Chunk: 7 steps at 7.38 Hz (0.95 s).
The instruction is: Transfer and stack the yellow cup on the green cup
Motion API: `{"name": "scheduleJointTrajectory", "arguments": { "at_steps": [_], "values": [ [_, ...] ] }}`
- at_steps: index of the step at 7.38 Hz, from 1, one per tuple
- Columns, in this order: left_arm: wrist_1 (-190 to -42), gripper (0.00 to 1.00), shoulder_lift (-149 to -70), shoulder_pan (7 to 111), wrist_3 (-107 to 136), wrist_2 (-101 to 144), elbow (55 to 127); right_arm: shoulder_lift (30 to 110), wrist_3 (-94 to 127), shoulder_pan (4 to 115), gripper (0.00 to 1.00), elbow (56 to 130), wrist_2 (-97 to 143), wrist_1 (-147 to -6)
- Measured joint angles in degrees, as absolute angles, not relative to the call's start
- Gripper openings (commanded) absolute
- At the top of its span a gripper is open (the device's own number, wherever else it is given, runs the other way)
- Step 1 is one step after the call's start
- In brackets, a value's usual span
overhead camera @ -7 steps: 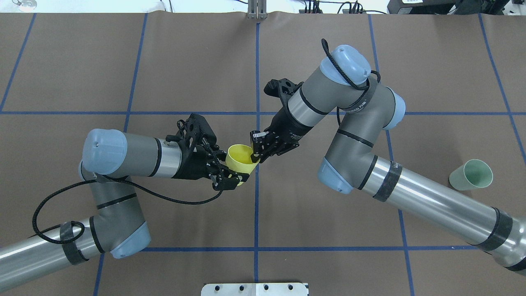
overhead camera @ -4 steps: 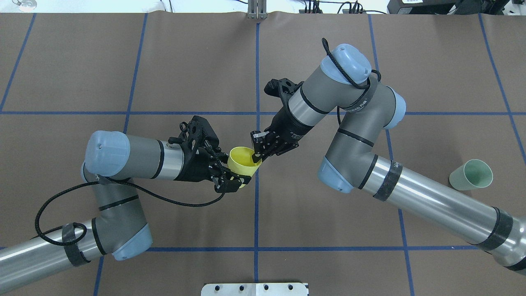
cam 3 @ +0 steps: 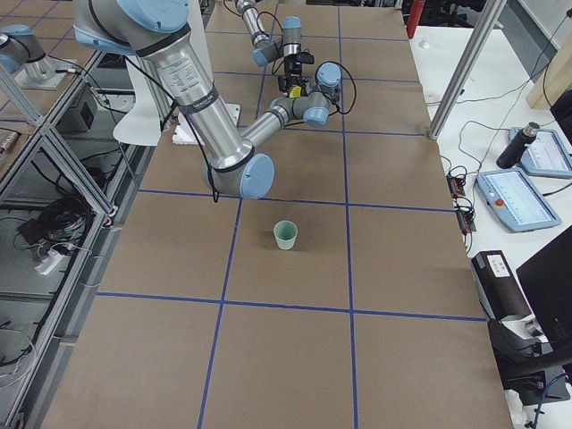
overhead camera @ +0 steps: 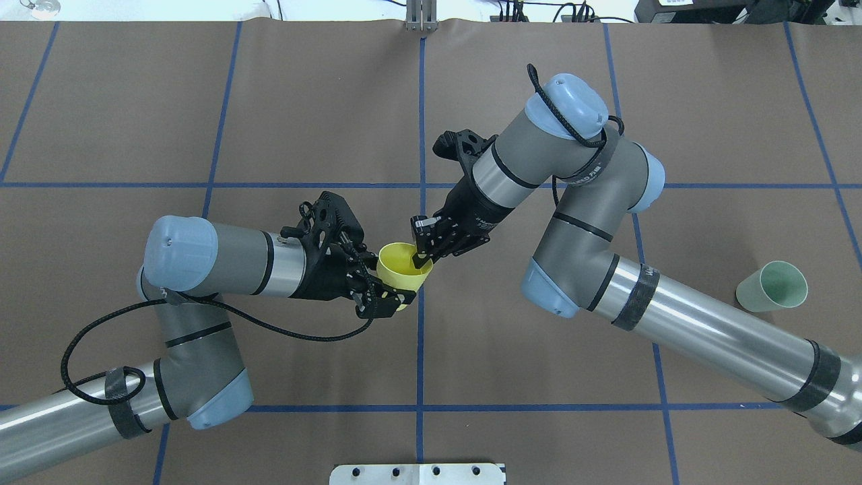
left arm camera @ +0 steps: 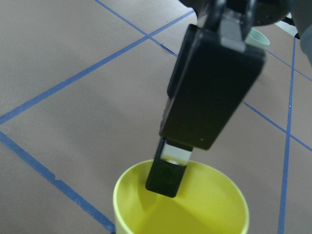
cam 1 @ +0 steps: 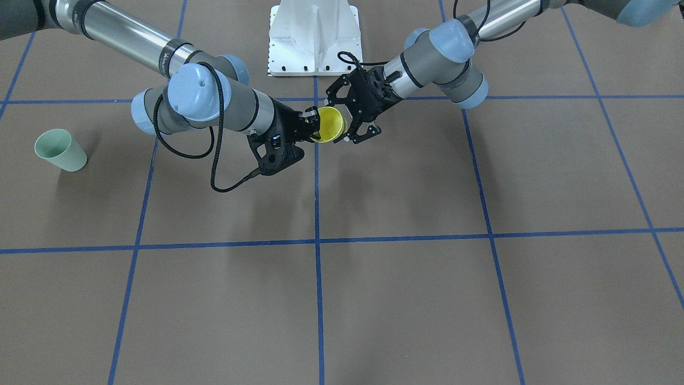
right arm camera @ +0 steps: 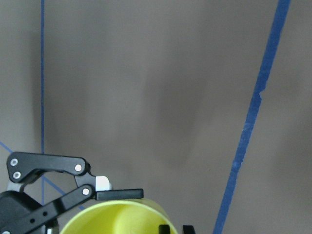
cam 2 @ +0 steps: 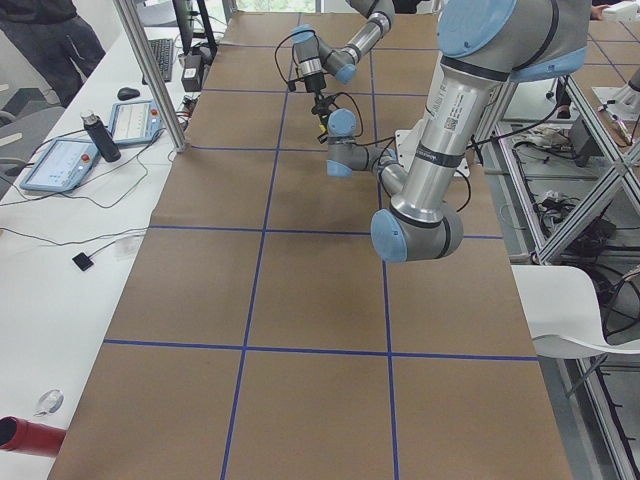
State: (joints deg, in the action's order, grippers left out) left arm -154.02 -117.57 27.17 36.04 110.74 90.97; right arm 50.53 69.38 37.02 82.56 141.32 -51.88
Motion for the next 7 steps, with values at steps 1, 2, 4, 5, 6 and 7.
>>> {"name": "scheduleJointTrajectory", "arguments": {
  "at_steps": [1,2,4,5,6,7],
  "values": [
    [-154.0,0.16,-117.6,27.2,36.0,110.8,90.9,50.7,69.4,37.0,0.00,82.6,141.4,-51.8],
    [-154.1,0.64,-117.6,27.2,36.0,110.8,90.9,50.8,69.4,37.1,0.00,82.6,141.4,-51.7],
    [-154.3,1.00,-117.8,27.1,36.5,110.8,90.7,51.7,69.4,37.1,0.00,83.2,141.1,-51.4],
    [-154.5,1.00,-118.4,26.8,37.7,110.8,90.7,51.9,69.3,37.1,0.00,83.5,141.0,-51.2],
    [-154.6,1.00,-119.0,26.6,38.8,110.8,90.7,51.9,69.3,37.1,0.00,83.8,141.0,-51.2],
    [-154.6,1.00,-119.4,26.4,39.4,110.8,90.7,52.1,69.3,37.1,0.00,84.1,141.0,-51.2]
  ]
}}
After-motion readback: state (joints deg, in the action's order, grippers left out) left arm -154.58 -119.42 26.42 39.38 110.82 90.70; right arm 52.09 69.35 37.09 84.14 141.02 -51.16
